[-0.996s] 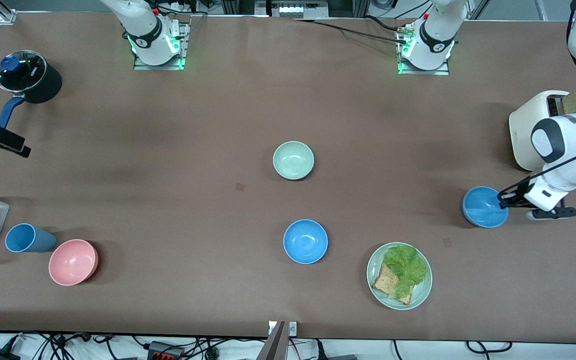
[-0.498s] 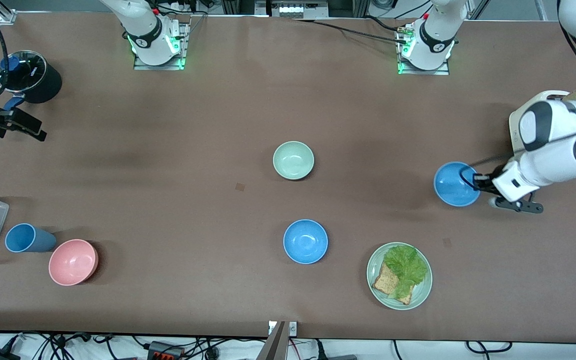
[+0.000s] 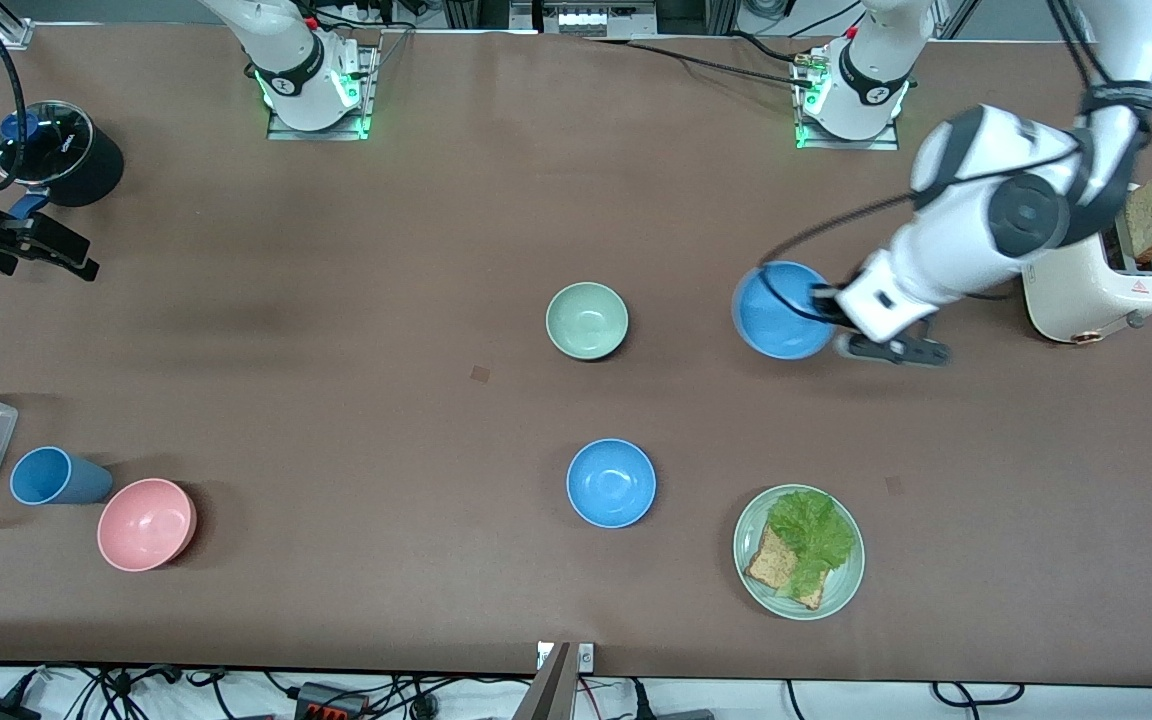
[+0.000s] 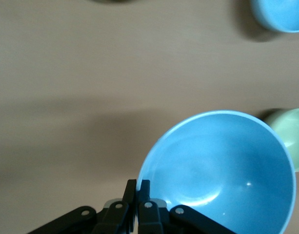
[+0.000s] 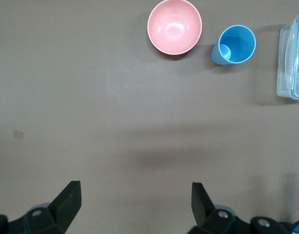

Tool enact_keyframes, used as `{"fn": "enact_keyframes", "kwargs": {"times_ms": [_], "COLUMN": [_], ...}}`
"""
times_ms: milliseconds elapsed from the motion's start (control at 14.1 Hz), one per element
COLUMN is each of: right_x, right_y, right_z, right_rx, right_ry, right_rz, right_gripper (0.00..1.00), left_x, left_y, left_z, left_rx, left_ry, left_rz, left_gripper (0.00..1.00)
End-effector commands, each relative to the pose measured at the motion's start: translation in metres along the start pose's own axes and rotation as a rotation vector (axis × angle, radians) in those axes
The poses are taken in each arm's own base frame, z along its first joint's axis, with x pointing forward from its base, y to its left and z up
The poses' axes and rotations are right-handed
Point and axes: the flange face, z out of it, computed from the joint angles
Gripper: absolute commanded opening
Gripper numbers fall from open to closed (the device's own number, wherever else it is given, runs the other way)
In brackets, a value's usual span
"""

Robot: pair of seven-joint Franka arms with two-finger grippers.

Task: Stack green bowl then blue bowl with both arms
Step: 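Carry the blue bowl with the left gripper over the green bowl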

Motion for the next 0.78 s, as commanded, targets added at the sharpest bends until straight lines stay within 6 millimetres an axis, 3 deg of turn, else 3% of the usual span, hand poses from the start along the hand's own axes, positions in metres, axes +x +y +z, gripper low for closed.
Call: {"fn": "enact_keyframes", "kwargs": {"times_ms": [0,71,213,284,498,711], "right_x": [0.0,0.0,0.001,0.001,0.001,0.002], "right_y": [-0.002,-0.002,-0.003,-0.003,-0.003,-0.003], "right_z": [-0.01,-0.008,-0.007,-0.007,-0.008,-0.01], "right_rx": [-0.013,-0.013,-0.013,-0.013,-0.01,-0.006], "right_ry": [0.02,0.017,0.014,0.014,0.017,0.022], "right_rz": [-0.021,-0.021,-0.021,-0.021,-0.021,-0.016], "right_gripper": [1.0,1.0,1.0,1.0,1.0,1.0], "left_x": [-0.008,-0.014,-0.032,-0.039,-0.061,-0.07], "left_y": [0.04,0.059,0.12,0.138,0.164,0.175], "left_z": [0.011,0.019,0.039,0.049,0.082,0.098], "left_rx": [-0.107,-0.118,-0.169,-0.187,-0.238,-0.225], "left_ry": [-0.021,-0.02,-0.006,-0.002,0.03,0.049], "left_rz": [-0.186,-0.239,-0.359,-0.407,-0.459,-0.432], "left_gripper": [0.0,0.0,0.0,0.0,0.0,0.0]}}
